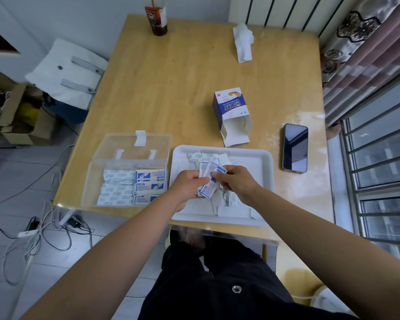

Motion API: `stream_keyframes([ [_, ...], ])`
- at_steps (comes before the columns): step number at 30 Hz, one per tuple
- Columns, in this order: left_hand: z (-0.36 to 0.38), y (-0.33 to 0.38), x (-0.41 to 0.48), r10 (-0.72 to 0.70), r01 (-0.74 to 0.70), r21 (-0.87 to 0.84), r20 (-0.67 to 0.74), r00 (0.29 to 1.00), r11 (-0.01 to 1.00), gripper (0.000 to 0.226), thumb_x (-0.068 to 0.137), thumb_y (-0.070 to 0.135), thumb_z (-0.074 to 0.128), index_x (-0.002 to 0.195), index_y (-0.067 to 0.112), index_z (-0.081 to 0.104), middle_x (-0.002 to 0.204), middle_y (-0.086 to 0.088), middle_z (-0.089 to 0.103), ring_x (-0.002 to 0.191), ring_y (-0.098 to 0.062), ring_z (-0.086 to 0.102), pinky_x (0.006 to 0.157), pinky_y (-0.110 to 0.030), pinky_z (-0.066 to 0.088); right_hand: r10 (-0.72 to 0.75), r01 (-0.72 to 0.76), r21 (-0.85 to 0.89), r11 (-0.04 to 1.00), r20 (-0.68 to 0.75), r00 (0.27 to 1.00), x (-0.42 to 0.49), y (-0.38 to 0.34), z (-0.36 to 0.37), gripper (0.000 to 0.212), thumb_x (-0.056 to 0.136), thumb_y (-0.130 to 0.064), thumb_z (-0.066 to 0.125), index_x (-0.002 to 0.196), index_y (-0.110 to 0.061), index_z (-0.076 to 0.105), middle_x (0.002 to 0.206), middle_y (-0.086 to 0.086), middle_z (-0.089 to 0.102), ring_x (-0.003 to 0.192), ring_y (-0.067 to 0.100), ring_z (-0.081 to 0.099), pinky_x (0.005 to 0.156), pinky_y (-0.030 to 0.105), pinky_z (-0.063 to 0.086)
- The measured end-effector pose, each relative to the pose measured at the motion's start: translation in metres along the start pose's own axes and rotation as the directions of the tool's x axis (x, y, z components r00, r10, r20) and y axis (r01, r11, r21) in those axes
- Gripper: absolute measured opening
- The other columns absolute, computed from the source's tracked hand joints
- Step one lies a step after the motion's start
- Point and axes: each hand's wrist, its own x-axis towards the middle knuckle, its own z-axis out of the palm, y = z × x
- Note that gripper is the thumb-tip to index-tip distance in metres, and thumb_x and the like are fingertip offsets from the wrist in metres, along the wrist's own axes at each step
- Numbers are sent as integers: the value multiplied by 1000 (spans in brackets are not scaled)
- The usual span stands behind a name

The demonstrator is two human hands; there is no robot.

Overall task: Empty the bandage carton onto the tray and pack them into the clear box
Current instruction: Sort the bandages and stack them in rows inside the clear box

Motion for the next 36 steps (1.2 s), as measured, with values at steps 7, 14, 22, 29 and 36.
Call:
stream_keyframes([
  [7,4,1,-1,9,-12,-39,-68,998,999,23,95,10,54,116,6,63,101,-14,68,87,-25,66,78,-37,56,-28,28,19,999,-2,1000,-1,-1,-2,7,87,-7,67,92,-2,68,81,9,65,56,12,42,56,20,41],
  [14,5,1,3,23,-27,-32,-120,992,999,24,94,9,57,117,5,63,99,-11,68,80,-19,66,66,-26,56,-40,40,-2,999,-12,999,0,-1,-4,9,88,-9,67,93,-2,68,84,12,64,57,12,42,56,20,41],
  [22,4,2,3,48,-51,-21,-142,989,998,20,94,11,57,112,9,67,90,-3,69,70,-8,65,49,-14,49,-36,36,-15,999,-10,999,0,-3,-3,8,89,-9,66,93,-3,68,85,12,64,57,12,42,55,18,41],
  [29,1,-1,7,96,-95,10,-160,982,995,25,91,15,63,113,6,67,99,-11,72,73,-11,67,63,-21,51,-47,47,-24,999,-7,999,2,-3,-6,5,89,-12,66,88,-7,68,86,13,66,56,11,43,57,21,40],
  [36,9,3,5,-45,43,-148,-12,999,988,30,104,31,34,114,18,59,109,-12,68,96,-27,67,84,-42,56,-59,59,-16,998,-1,998,1,-3,-6,6,88,-7,66,85,-3,63,79,11,65,53,9,50,54,19,42],
])
